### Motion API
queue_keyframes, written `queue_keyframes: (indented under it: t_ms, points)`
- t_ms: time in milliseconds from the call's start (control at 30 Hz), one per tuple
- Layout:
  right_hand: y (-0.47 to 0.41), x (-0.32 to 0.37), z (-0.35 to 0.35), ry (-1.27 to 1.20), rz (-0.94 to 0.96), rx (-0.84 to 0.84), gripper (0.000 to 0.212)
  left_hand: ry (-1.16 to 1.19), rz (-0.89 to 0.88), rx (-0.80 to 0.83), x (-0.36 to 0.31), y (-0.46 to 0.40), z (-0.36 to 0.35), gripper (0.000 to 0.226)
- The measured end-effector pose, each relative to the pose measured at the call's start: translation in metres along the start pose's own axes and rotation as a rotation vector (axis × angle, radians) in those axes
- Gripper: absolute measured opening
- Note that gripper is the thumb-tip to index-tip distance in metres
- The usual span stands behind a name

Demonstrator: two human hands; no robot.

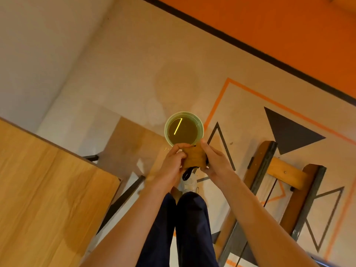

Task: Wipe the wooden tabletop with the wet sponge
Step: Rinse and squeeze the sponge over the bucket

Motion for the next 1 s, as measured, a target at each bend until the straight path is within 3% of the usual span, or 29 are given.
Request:
queue_keyframes:
  t_ms: [167, 233, 300, 367, 467, 533, 733, 867, 1000]
  points:
    - [-0.061, 0.005, 0.010, -0.048, -0.023, 0.038, 0.032, -0.151, -0.039, -0.146, 0.023, -0.057, 0.004, 0.034]
    - [-0.086, 0.002, 0.012, -0.011, -0.025, 0.045, 0.029, -0.184, -0.012, -0.110, 0.037, -0.076, 0.008, 0.016]
    - [-0.111, -0.004, 0.011, 0.027, -0.032, 0.072, 0.027, -0.328, -0.046, -0.017, 0.054, -0.094, 0.016, 0.032]
    - [-0.136, -0.010, 0.009, 0.041, -0.026, 0.088, 0.024, -0.376, -0.108, -0.034, 0.072, -0.116, 0.027, 0.031]
    - [-0.179, -0.014, 0.017, 0.019, -0.003, -0.028, 0.022, -0.178, -0.045, -0.302, 0.097, -0.152, 0.053, 0.011]
    - [-0.210, -0.017, 0.026, 0.060, 0.006, -0.119, 0.019, -0.110, 0.002, -0.446, 0.111, -0.177, 0.076, 0.010]
    - [-0.298, -0.038, 0.044, 0.139, -0.035, -0.305, 0.013, -0.160, 0.048, -0.455, 0.153, -0.254, 0.106, 0.021]
    - [-0.336, -0.049, 0.056, 0.197, -0.022, -0.405, 0.022, -0.330, 0.068, -0.442, 0.179, -0.287, 0.104, 0.020]
    - [-0.354, -0.052, 0.062, 0.284, 0.013, -0.449, 0.024, -0.316, 0.076, -0.456, 0.192, -0.297, 0.104, 0.021]
Point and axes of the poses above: each hand's wrist, its own y-axis away from the middle knuckle, its own z-axis out of the back of the hand, x = y × z, the point moved 2 cm from there along -y, towards the middle knuckle, and after that the axes turned 9 degrees about -z, right-handed, at the moved point
